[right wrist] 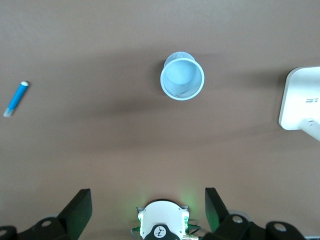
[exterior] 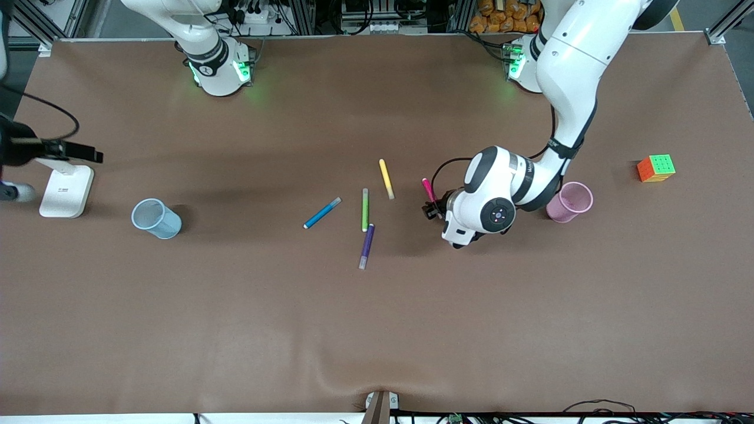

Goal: Place pink and blue markers in matching cups
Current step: 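Reach the left gripper down and grasp the pink marker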

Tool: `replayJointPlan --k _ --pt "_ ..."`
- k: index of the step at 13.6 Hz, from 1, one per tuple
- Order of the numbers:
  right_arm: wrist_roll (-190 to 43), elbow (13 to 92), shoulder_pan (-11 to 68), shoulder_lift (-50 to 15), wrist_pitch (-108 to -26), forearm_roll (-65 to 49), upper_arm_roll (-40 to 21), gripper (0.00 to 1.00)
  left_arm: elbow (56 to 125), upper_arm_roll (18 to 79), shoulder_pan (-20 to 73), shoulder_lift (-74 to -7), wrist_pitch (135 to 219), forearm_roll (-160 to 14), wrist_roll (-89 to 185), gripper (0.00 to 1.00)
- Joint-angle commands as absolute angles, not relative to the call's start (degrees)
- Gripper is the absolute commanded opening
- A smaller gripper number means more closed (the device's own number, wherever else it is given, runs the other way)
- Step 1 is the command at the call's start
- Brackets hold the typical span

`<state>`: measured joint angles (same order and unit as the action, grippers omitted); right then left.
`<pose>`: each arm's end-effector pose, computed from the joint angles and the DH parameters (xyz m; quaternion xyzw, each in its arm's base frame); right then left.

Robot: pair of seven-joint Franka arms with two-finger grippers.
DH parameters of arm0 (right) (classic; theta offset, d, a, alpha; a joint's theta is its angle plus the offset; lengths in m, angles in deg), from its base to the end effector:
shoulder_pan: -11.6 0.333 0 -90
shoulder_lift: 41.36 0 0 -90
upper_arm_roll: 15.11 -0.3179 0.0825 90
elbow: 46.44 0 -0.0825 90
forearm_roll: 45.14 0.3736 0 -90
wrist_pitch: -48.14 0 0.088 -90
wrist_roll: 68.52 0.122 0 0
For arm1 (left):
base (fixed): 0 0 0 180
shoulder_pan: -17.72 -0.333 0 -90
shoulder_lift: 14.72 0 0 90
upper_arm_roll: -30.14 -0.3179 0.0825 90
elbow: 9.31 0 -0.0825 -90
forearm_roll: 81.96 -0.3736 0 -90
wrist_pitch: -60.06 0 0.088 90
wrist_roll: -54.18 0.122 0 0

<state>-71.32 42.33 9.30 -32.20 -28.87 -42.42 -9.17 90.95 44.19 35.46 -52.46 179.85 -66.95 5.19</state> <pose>0.5477 -0.0688 0.5190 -0.9822 0.0465 0.1788 0.0328 0.5242 -0.3342 0.1827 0.9427 0.2377 -0.2308 0.0384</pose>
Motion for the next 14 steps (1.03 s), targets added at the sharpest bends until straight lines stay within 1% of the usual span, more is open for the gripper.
replayJointPlan --k 1,2,6,7,9,10,12,14 --pt "-72.4 40.8 8.4 -30.6 -28.0 -43.2 -9.7 1.00 89.8 44.0 36.0 -54.4 182.0 -66.0 4.7 0.68" --pt "-72.2 40.8 8.5 -30.6 -28.1 -43.0 -9.7 1.00 89.8 44.0 36.1 -54.6 182.5 -66.0 4.7 0.64" --pt "-67.4 41.4 10.4 -29.7 -27.7 -41.4 -9.9 1.00 89.8 44.0 35.8 -55.5 183.0 -66.0 5.3 0.41" --pt "-63.4 41.4 11.8 -28.8 -27.7 -39.6 -9.9 1.00 89.8 44.0 35.7 -55.7 183.1 -66.0 5.4 0.30" --pt "-56.5 41.5 14.0 -28.4 -27.7 -36.7 -9.9 1.00 89.8 44.0 35.6 -56.5 184.6 -66.0 5.4 0.02" --pt "-53.3 41.5 15.3 -28.0 -27.8 -35.7 -9.9 1.00 89.8 44.0 35.5 -56.6 184.9 -66.0 5.4 0.00" --pt "-47.0 43.1 18.5 -27.9 -28.5 -34.9 -9.9 1.00 89.8 44.0 35.1 -55.9 184.9 -66.0 5.3 0.00" --pt "-41.7 44.3 21.4 -27.9 -28.7 -34.8 -9.9 1.00 89.9 43.9 34.5 -53.6 184.1 -66.0 4.5 0.00"
